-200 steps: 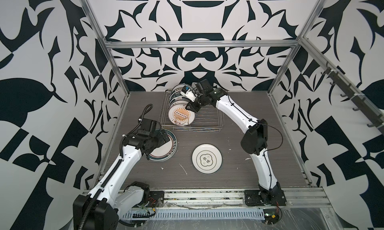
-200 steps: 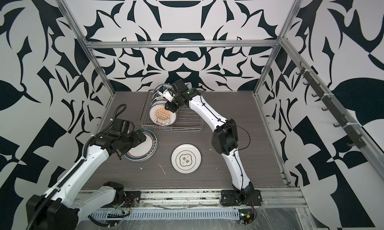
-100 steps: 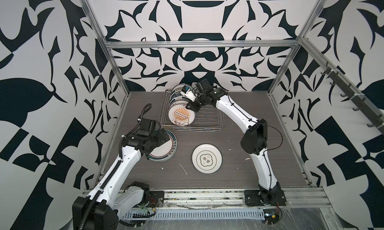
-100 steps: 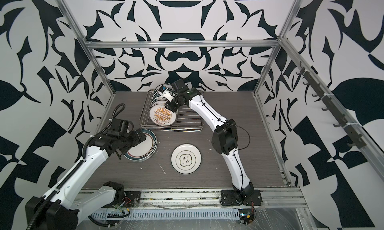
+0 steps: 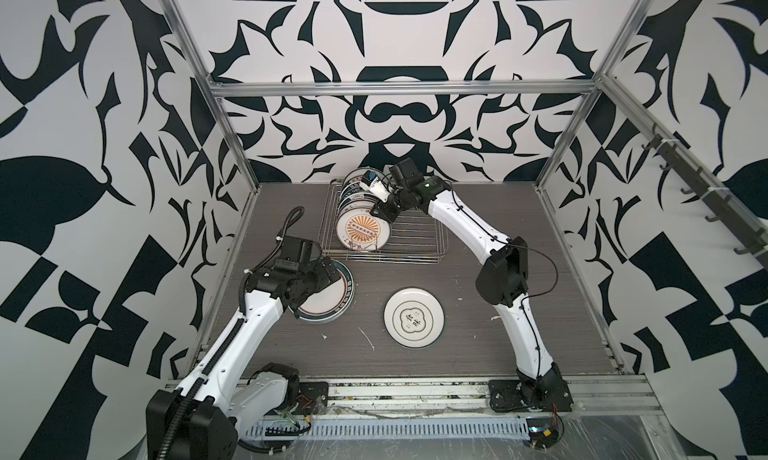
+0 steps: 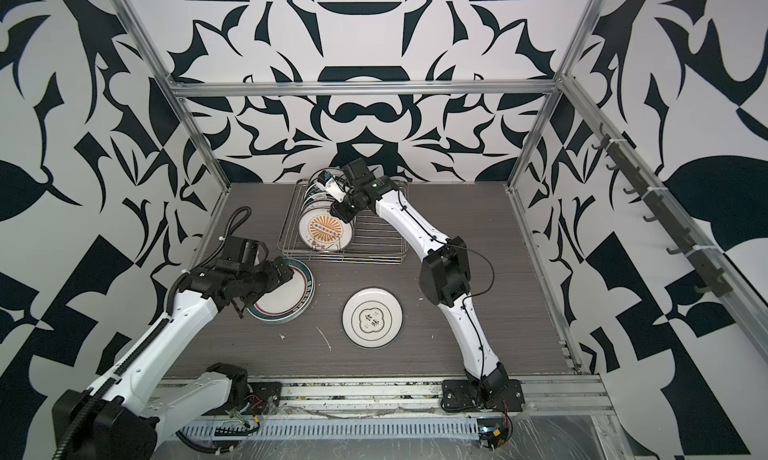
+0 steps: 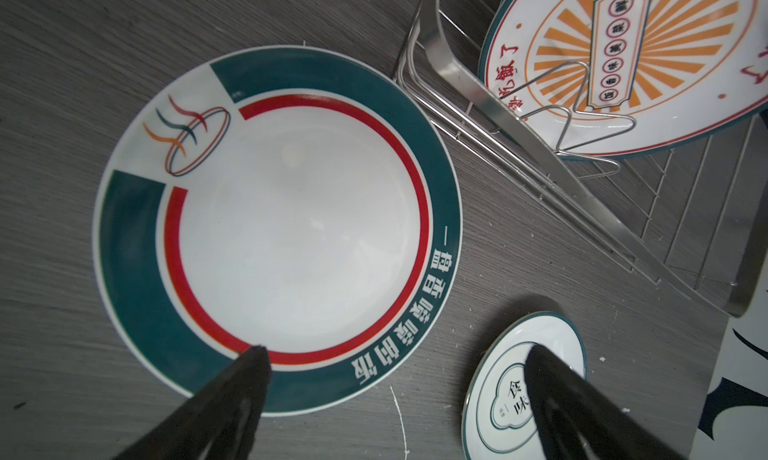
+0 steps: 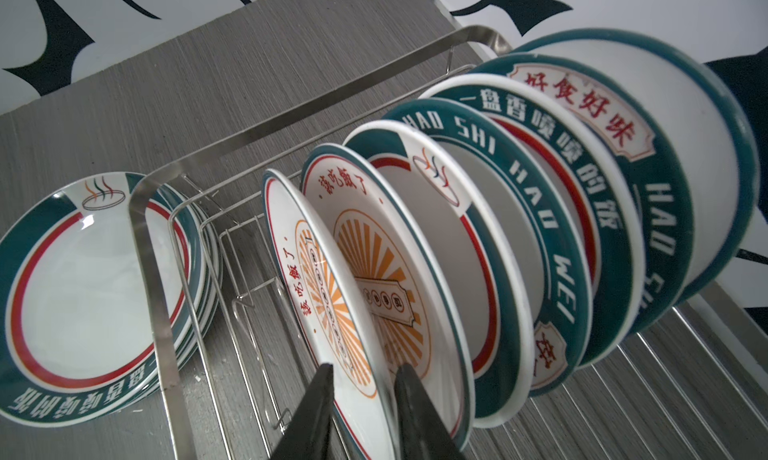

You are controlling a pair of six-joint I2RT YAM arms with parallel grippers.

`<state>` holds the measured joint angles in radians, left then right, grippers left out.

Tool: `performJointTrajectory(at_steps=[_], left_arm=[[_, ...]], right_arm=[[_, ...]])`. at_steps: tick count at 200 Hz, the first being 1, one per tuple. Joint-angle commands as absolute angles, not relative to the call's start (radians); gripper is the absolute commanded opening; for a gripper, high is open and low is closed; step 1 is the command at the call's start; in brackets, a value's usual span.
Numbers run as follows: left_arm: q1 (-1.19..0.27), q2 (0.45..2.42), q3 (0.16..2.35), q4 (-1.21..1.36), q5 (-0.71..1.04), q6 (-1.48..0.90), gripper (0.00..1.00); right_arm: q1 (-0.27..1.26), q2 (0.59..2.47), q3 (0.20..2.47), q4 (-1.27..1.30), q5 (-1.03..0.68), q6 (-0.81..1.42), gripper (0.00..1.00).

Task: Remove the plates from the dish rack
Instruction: 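Grasp the orange-sunburst plate in the rack with the right gripper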

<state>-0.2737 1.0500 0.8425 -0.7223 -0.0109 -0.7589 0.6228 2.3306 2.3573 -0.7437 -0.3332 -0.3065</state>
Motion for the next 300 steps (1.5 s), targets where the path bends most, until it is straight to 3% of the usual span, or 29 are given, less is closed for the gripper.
performJointTrajectory(at_steps=[1, 73, 123, 187, 300], left_arm=[[-0.267, 1.059, 0.841, -0.730, -0.006, -0.760, 0.99], [-0.266, 1.058, 0.844, -0.718, -0.009, -0.762, 0.99], [-0.265, 1.055, 0.840, -0.689, -0.015, -0.768, 0.99], [-0.265, 1.091, 0.831, -0.657, 0.032, -0.787, 0.99], [-0.265, 1.087, 0.821, -0.629, -0.003, -0.796, 0.99]], right_arm=[[0.625, 2.326, 2.393, -0.744, -0.343, -0.311, 0.30], [0.615, 2.340, 2.389, -0.767, -0.410, -0.328, 0.24], [0.615, 2.351, 2.382, -0.813, -0.440, -0.360, 0.12], [0.614, 2.326, 2.335, -0.790, -0.360, -0.342, 0.00], [0.579, 2.186, 2.212, -0.737, -0.161, -0.324, 0.00]])
